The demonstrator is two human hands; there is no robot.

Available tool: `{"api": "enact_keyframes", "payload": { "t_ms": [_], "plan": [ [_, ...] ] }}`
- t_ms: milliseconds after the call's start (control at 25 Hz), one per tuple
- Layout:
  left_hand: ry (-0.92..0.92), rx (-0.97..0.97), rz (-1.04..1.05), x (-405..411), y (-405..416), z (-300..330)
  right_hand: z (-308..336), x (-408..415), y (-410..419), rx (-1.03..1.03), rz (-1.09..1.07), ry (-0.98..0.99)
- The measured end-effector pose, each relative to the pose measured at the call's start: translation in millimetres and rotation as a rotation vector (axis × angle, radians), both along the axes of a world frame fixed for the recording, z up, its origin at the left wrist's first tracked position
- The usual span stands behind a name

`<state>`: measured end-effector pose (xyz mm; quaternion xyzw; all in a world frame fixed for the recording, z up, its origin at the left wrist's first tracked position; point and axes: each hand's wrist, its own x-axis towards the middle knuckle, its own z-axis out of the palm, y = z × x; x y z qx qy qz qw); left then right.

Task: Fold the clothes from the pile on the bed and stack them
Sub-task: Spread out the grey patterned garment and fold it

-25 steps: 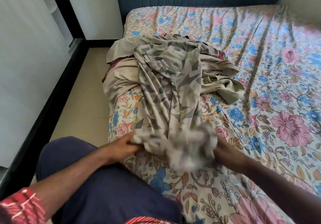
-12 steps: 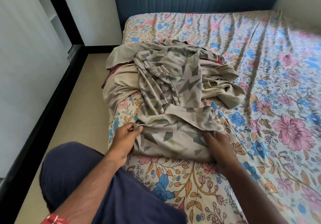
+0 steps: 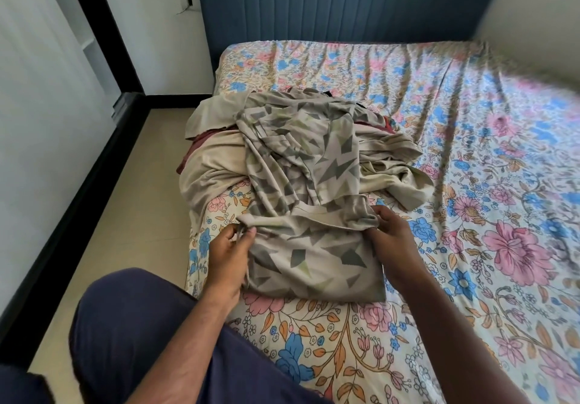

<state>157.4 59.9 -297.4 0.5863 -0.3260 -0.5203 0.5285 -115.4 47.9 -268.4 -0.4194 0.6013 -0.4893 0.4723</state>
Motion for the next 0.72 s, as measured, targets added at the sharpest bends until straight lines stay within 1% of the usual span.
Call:
{"api": "enact_keyframes", "payload": {
  "t_ms": [40, 80, 120, 160, 240, 280, 320, 360, 400, 440, 480, 520, 560, 600, 640, 680, 720],
  "plan": [
    [0.115, 0.019, -0.002, 5.7, -3.2, 0.9, 2.7, 3.4, -6.5, -0.019, 0.012, -0.076],
    [0.161, 0.048, 0.0, 11.3, -6.9, 0.5, 4.9, 7.6, -13.4, -0.012, 0.012, -0.14],
    [0.121, 0.089, 0.015, 15.6, -9.9, -1.6, 4.5, 11.4, -21.4, 0.01, -0.009, -0.094],
    [0.025, 0.132, 0.039, 19.0, -12.0, -6.7, 1.8, 13.7, -28.9, 0.06, -0.021, 0.092],
    [-0.164, 0.2, 0.104, 22.0, -13.1, -16.4, -7.7, 13.7, -37.1, 0.192, -0.017, 0.561],
    [-0.2, 0.217, 0.129, 23.0, -11.3, -20.2, -8.2, 12.6, -36.2, 0.224, -0.047, 0.673],
    [-0.213, 0.213, 0.143, 23.5, -9.2, -20.8, -8.4, 9.8, -35.8, 0.229, -0.079, 0.679],
    [-0.228, 0.199, 0.156, 24.0, -8.2, -18.9, -6.1, 6.6, -35.6, 0.223, -0.099, 0.64],
    [-0.291, 0.182, 0.168, 24.1, -7.0, -16.7, -4.8, 3.6, -33.5, 0.201, -0.104, 0.568],
    [-0.417, 0.14, 0.173, 24.1, -4.5, -13.9, -2.5, 0.6, -27.6, 0.161, -0.087, 0.487],
    [-0.577, 0.057, 0.161, 25.0, -1.0, -12.0, -1.8, -3.1, -17.5, 0.086, -0.056, 0.438],
    [-0.726, -0.085, 0.127, 26.2, 4.6, -9.6, -5.0, -8.2, -3.4, -0.02, -0.013, 0.444],
    [-0.822, -0.242, 0.057, 28.7, 10.7, -6.5, -9.7, -15.5, 12.2, -0.137, 0.043, 0.506],
    [-0.857, -0.368, -0.071, 30.7, 16.7, -1.4, -13.1, -24.4, 28.2, -0.243, 0.14, 0.595],
    [-0.865, -0.426, -0.249, 31.5, 23.7, 3.9, -16.9, -33.8, 42.6, -0.308, 0.281, 0.693],
    [-0.895, -0.416, -0.443, 32.0, 30.2, 7.5, -20.1, -42.6, 53.4, -0.308, 0.443, 0.791],
    [-0.989, -0.373, -0.62, 30.6, 35.6, 10.3, -23.7, -49.9, 58.9, -0.252, 0.591, 0.883]
  ]
}}
